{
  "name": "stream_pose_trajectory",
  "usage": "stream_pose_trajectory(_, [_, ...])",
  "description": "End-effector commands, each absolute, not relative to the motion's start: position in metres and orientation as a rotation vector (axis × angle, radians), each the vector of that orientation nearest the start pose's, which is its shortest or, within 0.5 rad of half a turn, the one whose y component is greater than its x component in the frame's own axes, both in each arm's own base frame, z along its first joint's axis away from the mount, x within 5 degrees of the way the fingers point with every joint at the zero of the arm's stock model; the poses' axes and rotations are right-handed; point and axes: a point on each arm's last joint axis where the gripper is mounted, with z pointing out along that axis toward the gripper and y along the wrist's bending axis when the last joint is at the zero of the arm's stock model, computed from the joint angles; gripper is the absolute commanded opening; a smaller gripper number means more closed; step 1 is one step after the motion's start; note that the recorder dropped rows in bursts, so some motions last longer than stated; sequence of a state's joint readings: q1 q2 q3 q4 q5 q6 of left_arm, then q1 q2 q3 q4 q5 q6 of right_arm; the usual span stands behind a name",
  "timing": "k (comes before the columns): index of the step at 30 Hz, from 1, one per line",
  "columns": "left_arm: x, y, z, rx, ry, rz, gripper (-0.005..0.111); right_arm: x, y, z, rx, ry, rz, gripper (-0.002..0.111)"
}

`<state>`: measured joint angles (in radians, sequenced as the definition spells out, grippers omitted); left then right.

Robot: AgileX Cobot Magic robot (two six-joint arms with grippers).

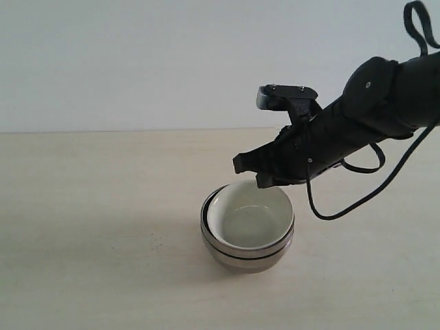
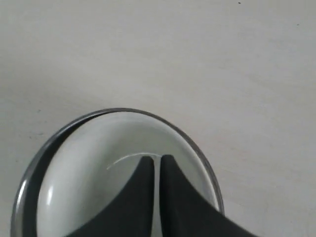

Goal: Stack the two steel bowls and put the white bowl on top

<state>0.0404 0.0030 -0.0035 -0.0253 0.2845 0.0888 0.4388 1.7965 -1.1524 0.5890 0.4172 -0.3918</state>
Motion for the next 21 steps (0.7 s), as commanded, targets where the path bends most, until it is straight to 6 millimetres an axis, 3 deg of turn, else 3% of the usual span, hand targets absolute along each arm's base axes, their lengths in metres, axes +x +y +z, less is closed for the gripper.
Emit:
stream_pose_trajectory(1, [0.055,0.002,0.188,0.014,1.767,0.063,0.004,0.339,0.180,0.184,-0.463,2.517,0.490,0.000])
stream_pose_trajectory(16, [0.055,0.002,0.188,0.014,1.767,0.063,0.004,0.345,0.177,0.202,-0.415,2.400,0.459,0.000])
stream_pose_trajectory(21, [0.055,0.002,0.188,0.014,1.767,0.063,0.004,0.348,0.178,0.189,-0.408,2.418,0.443,0.000])
